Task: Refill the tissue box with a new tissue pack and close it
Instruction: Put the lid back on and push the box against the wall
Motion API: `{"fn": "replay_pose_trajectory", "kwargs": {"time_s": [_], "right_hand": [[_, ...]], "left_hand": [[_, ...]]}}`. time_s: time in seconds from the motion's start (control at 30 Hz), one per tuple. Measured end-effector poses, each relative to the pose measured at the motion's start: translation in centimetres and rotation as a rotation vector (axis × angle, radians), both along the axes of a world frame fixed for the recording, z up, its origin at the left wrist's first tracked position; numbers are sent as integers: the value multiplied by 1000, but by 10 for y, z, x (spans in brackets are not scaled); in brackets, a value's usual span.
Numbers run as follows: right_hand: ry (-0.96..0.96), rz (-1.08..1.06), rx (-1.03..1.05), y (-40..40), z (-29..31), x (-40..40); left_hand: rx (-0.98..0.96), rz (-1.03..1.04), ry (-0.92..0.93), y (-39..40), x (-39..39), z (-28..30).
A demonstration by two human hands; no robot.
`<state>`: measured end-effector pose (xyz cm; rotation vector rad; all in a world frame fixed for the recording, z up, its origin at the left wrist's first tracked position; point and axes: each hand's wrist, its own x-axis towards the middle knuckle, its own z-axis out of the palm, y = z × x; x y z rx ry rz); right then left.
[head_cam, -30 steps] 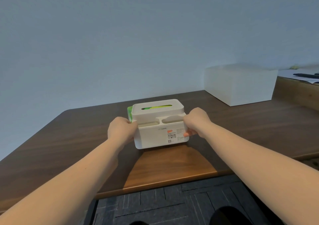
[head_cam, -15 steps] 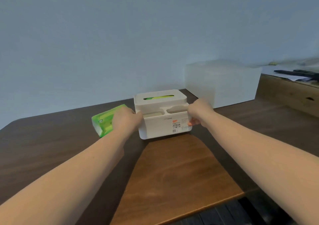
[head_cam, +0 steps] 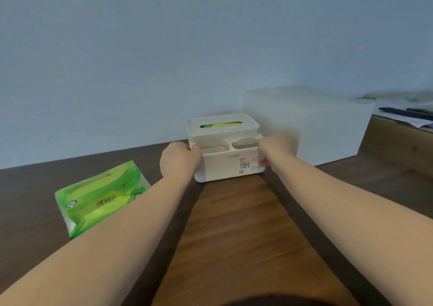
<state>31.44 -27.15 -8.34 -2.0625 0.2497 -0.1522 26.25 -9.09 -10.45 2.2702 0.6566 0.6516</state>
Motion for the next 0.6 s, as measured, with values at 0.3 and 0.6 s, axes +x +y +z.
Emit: {"fn": "replay_pose_trajectory", "kwargs": {"time_s": [0.3, 0.6], "right_hand": [[-32, -81, -108, 5, 2, 51], [-99, -97, -139, 12, -7, 64]], "left_hand": [[-198, -19, -189, -16, 57, -19], [-42, -16, -253, -13, 82, -25]]}}
